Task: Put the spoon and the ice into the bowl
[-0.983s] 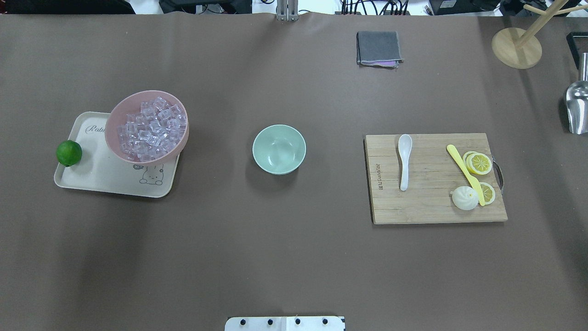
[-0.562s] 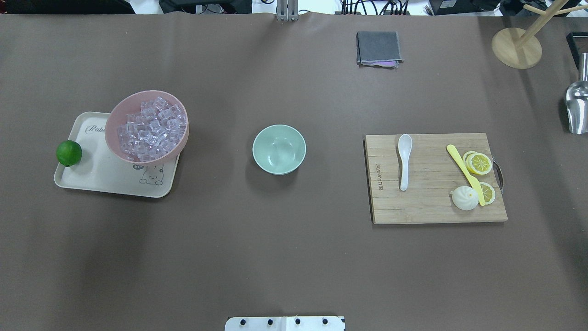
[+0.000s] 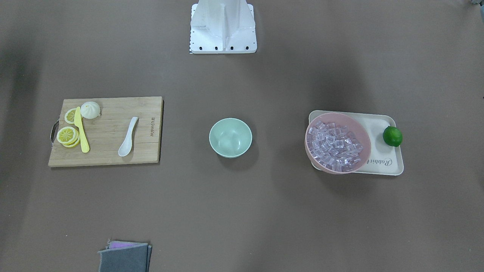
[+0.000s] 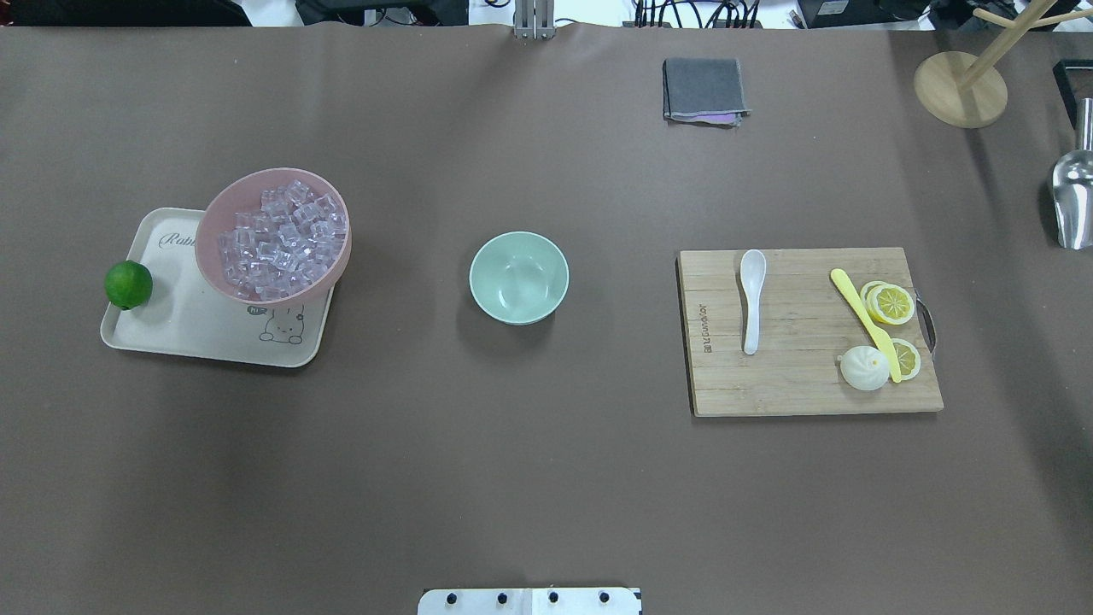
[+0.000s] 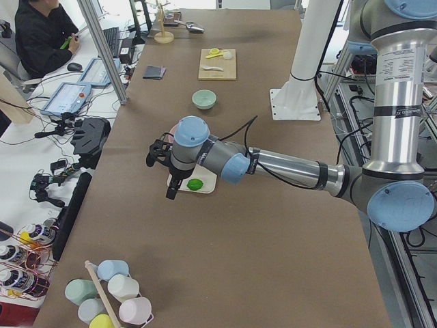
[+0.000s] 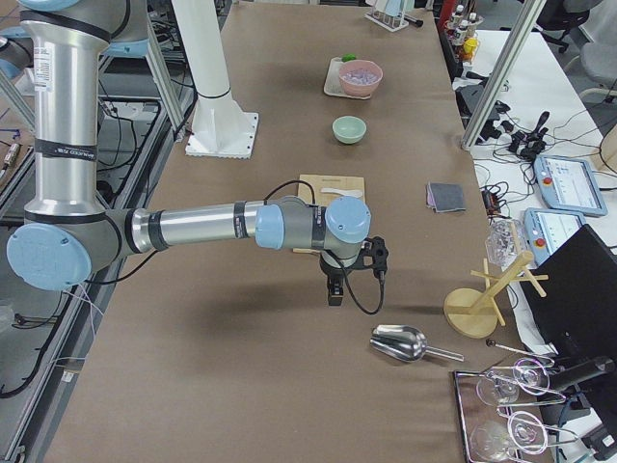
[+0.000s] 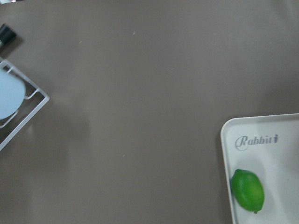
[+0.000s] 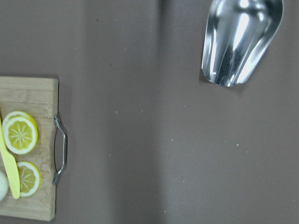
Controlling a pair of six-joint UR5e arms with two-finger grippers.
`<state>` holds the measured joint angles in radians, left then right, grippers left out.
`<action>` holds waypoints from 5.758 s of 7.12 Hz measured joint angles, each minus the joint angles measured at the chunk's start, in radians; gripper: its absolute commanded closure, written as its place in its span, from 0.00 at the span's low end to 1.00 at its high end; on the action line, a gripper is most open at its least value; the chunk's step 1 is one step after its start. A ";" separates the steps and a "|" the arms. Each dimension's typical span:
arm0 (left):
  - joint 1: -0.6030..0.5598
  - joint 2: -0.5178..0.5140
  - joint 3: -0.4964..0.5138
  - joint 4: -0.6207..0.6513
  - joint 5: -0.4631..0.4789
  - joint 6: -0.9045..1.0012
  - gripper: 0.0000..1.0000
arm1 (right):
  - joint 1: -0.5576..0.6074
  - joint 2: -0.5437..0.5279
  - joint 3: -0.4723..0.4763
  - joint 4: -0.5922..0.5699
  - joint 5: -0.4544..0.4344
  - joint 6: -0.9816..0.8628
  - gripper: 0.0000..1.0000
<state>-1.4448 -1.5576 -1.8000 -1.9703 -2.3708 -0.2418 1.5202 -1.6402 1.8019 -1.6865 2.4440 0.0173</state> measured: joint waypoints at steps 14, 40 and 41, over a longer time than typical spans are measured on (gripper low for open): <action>0.599 -0.320 0.144 -0.267 0.387 -0.695 0.03 | -0.091 0.039 -0.030 0.371 0.073 0.348 0.00; 0.587 -0.339 0.218 -0.303 0.347 -0.695 0.48 | -0.451 0.137 0.066 0.564 -0.145 1.001 0.00; 0.591 -0.339 0.220 -0.303 0.347 -0.694 0.47 | -0.451 0.137 0.067 0.564 -0.145 1.001 0.00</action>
<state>-0.8543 -1.8961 -1.5803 -2.2733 -2.0234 -0.9363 1.0693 -1.5033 1.8684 -1.1229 2.2994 1.0186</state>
